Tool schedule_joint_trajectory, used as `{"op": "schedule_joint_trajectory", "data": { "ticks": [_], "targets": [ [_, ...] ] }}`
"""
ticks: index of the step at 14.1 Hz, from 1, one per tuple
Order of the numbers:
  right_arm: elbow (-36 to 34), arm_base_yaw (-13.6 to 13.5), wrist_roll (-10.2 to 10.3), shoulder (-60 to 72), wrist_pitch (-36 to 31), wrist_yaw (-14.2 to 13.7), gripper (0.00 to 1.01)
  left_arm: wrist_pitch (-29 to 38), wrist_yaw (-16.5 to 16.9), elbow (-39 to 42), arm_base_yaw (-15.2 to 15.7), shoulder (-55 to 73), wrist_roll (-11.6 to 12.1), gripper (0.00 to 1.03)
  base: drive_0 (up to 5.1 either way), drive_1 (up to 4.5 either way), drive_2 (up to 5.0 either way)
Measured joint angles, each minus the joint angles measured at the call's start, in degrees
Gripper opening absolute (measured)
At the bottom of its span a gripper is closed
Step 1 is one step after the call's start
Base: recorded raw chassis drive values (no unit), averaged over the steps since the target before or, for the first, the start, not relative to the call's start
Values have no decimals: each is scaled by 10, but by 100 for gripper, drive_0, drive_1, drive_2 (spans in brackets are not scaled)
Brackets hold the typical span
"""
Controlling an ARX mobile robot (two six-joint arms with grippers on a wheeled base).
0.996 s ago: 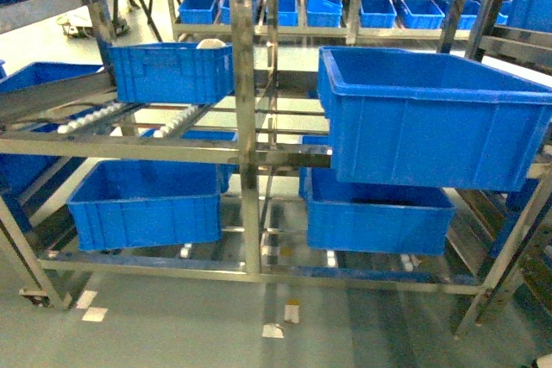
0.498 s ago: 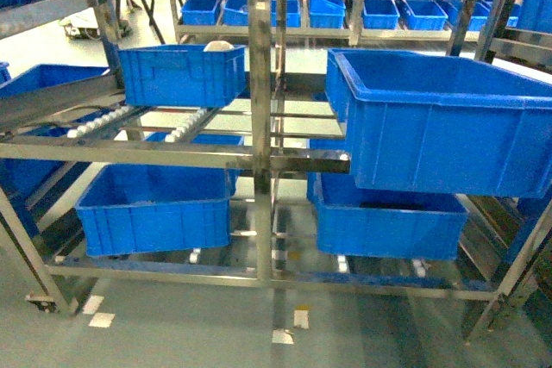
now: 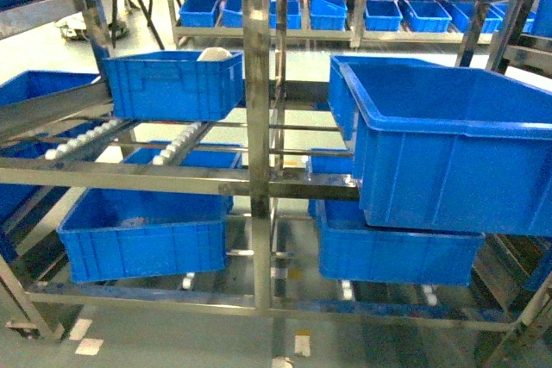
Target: Place green bowl on second shelf with right arm
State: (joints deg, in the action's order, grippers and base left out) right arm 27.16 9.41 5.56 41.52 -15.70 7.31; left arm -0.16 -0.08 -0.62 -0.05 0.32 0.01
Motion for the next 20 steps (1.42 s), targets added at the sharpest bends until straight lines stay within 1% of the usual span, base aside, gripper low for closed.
{"op": "schedule_joint_trajectory", "data": {
  "ticks": [8, 18, 19, 20],
  "targets": [
    [0, 0, 0, 0, 0, 0, 2, 0, 0, 0, 0, 0, 0, 98, 4, 425, -417],
    [-1, 0, 0, 3, 0, 0, 2, -1, 0, 0, 0, 0, 0, 98, 0, 0, 0],
    [-4, -3, -1, 12, -26, 0, 2, -1, 0, 0, 0, 0, 0, 98, 0, 0, 0],
    [-5, -12, -6, 36, -44, 1, 2, -1, 0, 0, 0, 0, 0, 98, 0, 0, 0]
  ]
}}
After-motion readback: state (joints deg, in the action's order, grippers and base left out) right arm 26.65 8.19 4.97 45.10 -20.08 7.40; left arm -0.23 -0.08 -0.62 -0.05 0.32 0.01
